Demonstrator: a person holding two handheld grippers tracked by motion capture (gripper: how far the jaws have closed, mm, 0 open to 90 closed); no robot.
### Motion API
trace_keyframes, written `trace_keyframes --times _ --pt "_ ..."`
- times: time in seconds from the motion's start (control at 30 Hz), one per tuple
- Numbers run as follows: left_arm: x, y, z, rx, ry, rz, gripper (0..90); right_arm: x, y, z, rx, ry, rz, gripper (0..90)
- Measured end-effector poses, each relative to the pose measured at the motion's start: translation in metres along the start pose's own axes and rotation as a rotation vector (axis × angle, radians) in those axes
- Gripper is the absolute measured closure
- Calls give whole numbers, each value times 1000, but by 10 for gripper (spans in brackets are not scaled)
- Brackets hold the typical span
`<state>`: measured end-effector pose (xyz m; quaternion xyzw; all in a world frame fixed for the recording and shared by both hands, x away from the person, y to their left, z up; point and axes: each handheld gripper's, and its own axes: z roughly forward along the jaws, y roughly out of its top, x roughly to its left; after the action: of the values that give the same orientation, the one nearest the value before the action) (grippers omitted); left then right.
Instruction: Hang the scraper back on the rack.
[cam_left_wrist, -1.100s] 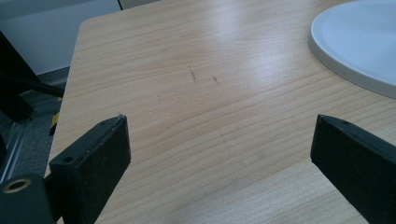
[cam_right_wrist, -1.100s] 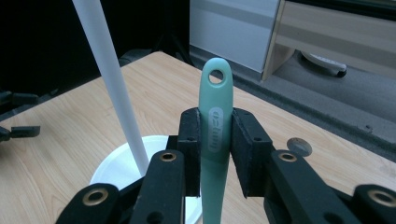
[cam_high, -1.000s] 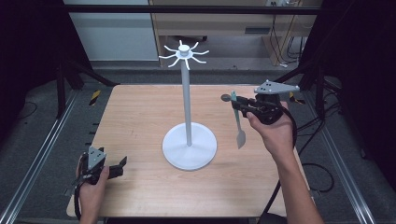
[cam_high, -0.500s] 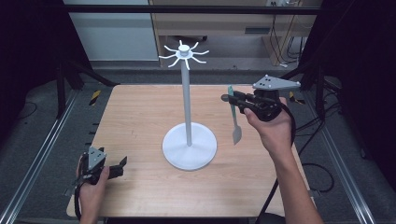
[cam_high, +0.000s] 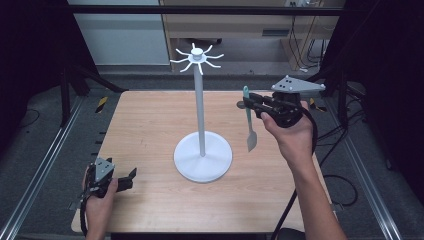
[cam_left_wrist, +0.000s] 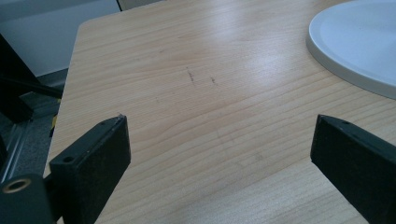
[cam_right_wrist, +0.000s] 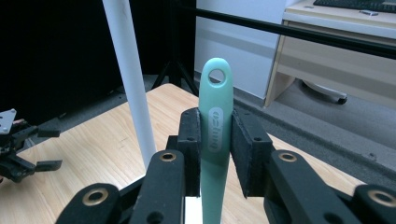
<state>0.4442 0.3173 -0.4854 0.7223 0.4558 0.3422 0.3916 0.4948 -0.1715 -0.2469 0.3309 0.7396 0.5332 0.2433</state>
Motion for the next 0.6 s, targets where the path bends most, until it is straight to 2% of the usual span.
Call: trace_keyframes --times 0.6 --pt "-1 0 0 4 -1 5 45 11 21 2 -79 32 12 742"
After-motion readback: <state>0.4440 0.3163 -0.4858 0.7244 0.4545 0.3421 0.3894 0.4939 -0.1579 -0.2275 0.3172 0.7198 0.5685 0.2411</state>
